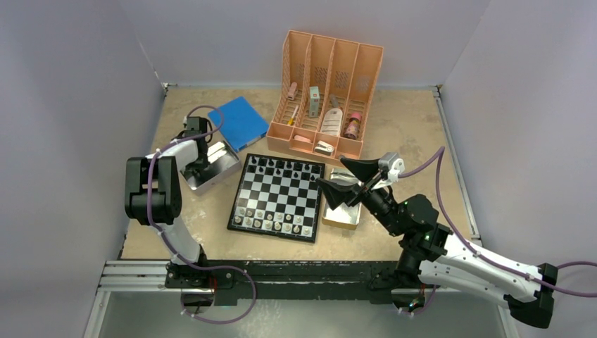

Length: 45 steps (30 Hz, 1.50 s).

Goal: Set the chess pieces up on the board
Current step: Pick up the chess piece from the storage box.

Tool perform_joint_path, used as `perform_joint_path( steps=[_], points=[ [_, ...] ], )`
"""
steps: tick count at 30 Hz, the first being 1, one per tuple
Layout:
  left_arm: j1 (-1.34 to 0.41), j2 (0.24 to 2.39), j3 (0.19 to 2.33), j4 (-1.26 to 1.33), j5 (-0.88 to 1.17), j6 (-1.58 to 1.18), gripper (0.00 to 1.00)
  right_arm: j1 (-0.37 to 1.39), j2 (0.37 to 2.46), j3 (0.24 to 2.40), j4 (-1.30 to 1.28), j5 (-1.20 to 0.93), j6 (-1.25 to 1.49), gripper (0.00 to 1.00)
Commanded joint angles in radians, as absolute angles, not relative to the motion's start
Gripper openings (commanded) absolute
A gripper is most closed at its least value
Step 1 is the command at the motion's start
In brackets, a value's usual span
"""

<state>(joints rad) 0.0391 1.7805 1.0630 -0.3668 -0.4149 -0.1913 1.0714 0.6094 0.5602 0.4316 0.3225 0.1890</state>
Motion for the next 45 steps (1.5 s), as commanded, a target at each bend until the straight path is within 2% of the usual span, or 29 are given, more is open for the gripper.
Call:
perform_joint_path(
  steps=[1,7,16,24,35,39,43,45],
  points=[
    [0.045,1.791,1.059,-0.335,-0.403,-0.211,0.24,1.072,0.592,0.567,0.482,0.324,0.173,0.99],
    [0.046,1.8,1.064,-0.351,-0.415,-0.217,0.19,1.072,0.586,0.563,0.481,0.327,0.173,0.99],
    [0.045,1.714,1.106,-0.459,-0.344,-0.246,0.0,1.073,0.587,0.567,0.477,0.323,0.184,0.99],
    [0.045,1.549,1.168,-0.592,-0.177,-0.255,0.0,1.074,0.603,0.58,0.46,0.327,0.214,0.99],
    [0.008,1.38,1.21,-0.664,0.304,-0.241,0.0,1.074,0.735,0.579,0.533,0.338,0.212,0.99],
    [-0.119,1.382,1.23,-0.682,0.42,-0.229,0.0,1.073,0.831,0.559,0.647,0.262,0.095,0.88],
    [-0.2,1.385,1.225,-0.677,0.63,-0.242,0.0,1.073,0.958,0.548,0.751,0.174,-0.128,0.66],
    [-0.245,1.38,1.225,-0.677,0.712,-0.235,0.0,1.074,1.005,0.57,0.719,0.133,-0.184,0.54]
  ],
)
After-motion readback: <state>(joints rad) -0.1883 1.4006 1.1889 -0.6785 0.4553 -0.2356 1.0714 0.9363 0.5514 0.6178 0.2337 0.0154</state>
